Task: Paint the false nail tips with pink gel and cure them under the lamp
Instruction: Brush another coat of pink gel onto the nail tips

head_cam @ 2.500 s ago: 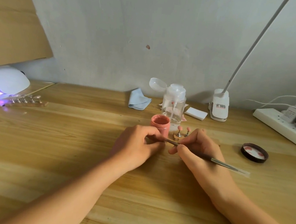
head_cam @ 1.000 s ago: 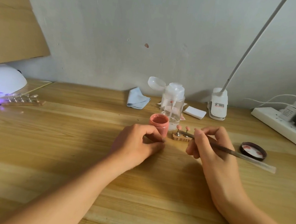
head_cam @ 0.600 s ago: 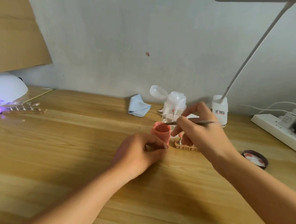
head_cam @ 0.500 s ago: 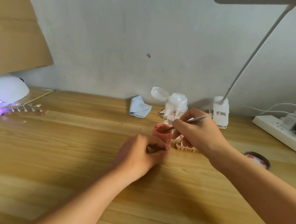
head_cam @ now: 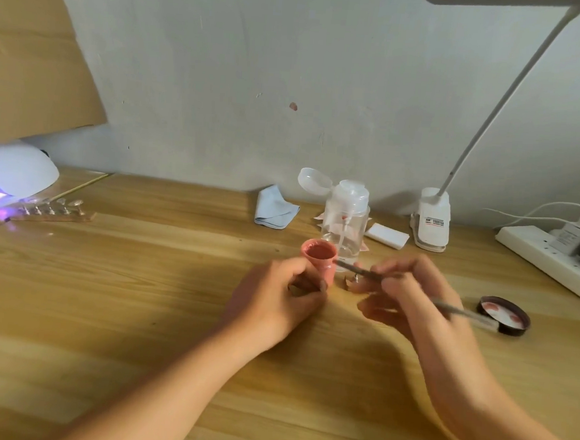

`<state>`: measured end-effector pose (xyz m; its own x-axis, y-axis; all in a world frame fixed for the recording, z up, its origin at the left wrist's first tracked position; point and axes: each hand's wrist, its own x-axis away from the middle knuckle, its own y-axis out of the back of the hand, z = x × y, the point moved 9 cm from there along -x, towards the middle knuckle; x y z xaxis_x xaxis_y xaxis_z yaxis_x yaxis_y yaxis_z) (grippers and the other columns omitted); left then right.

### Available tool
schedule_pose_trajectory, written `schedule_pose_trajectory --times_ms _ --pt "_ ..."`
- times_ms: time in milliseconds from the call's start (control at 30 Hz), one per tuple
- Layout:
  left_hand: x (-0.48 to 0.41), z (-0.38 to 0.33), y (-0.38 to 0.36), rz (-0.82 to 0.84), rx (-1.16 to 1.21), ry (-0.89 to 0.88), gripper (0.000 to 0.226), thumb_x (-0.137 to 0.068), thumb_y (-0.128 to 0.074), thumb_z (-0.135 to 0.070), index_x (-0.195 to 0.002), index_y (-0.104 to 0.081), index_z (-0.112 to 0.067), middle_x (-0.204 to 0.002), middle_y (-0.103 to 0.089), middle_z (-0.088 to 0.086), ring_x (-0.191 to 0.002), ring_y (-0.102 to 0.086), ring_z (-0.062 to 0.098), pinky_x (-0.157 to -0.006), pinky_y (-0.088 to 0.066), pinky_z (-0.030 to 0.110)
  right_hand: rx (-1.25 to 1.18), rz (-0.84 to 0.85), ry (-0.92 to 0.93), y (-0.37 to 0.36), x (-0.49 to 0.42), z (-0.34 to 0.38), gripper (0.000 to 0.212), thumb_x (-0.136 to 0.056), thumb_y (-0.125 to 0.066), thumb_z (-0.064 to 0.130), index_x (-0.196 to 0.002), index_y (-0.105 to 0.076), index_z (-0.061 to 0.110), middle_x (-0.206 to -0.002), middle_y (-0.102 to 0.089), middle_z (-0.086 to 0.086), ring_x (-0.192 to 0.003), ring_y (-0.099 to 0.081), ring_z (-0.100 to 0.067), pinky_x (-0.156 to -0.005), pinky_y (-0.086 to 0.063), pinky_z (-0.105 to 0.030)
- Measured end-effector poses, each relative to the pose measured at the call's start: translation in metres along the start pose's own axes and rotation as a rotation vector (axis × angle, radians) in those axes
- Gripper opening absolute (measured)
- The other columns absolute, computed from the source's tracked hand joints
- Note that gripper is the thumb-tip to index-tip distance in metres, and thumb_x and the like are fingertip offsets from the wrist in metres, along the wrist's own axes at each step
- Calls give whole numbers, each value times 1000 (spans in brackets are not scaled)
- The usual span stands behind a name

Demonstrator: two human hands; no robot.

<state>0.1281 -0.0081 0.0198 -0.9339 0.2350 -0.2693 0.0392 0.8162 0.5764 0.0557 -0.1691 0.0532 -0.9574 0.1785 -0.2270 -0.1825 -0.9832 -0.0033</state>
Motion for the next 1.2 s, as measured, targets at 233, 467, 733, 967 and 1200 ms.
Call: schedule_pose_trajectory --times_ms 233,467,733,967,1200 --pt "2 0 1 -5 -22 -15 21 -78 -77 -31 -70 -63 -46 -69 -64 -29 -42 -44 -5 -43 -28 13 -24 0 -31 1 7 -14 14 -90 -55 -3 -78 -50 3 -68 -71 -15 -57 -58 -14 -57 -49 -17" --pt "1 0 1 -11 -10 -20 19 -78 -79 -30 -72 -65 -41 -65 -62 -27 -40 -41 -2 -45 -23 16 -21 21 -7 -2 6 -15 17 -91 -56 -2 -77 -50 6 -71 -73 -13 -56 -59 -10 -57 -48 -15" --pt "2 2 1 -15 1 -11 15 -77 -78 -31 -73 -66 -38 -71 -66 -22 -39 -37 1 -49 -27 24 -9 21 4 -2 6 -16 15 -88 -56 0 -75 -51 7 -70 -73 -12 -56 -59 -9 -56 -47 -14" --pt "0 4 0 -15 6 -8 13 -77 -78 -32 -74 -67 -38 -70 -66 -15 -41 -35 4 -50 -29 26 7 17 5 0 6 -17 18 -86 -55 -1 -72 -50 8 -68 -71 -12 -56 -57 -11 -56 -47 -16" --pt "-1 4 0 -11 -23 0 12 -77 -78 -35 -75 -67 -40 -76 -70 -12 -42 -39 3 -52 -31 24 17 23 19 -1 7 -14 11 -86 -55 -1 -77 -50 3 -66 -70 -12 -58 -57 -11 -57 -46 -19"
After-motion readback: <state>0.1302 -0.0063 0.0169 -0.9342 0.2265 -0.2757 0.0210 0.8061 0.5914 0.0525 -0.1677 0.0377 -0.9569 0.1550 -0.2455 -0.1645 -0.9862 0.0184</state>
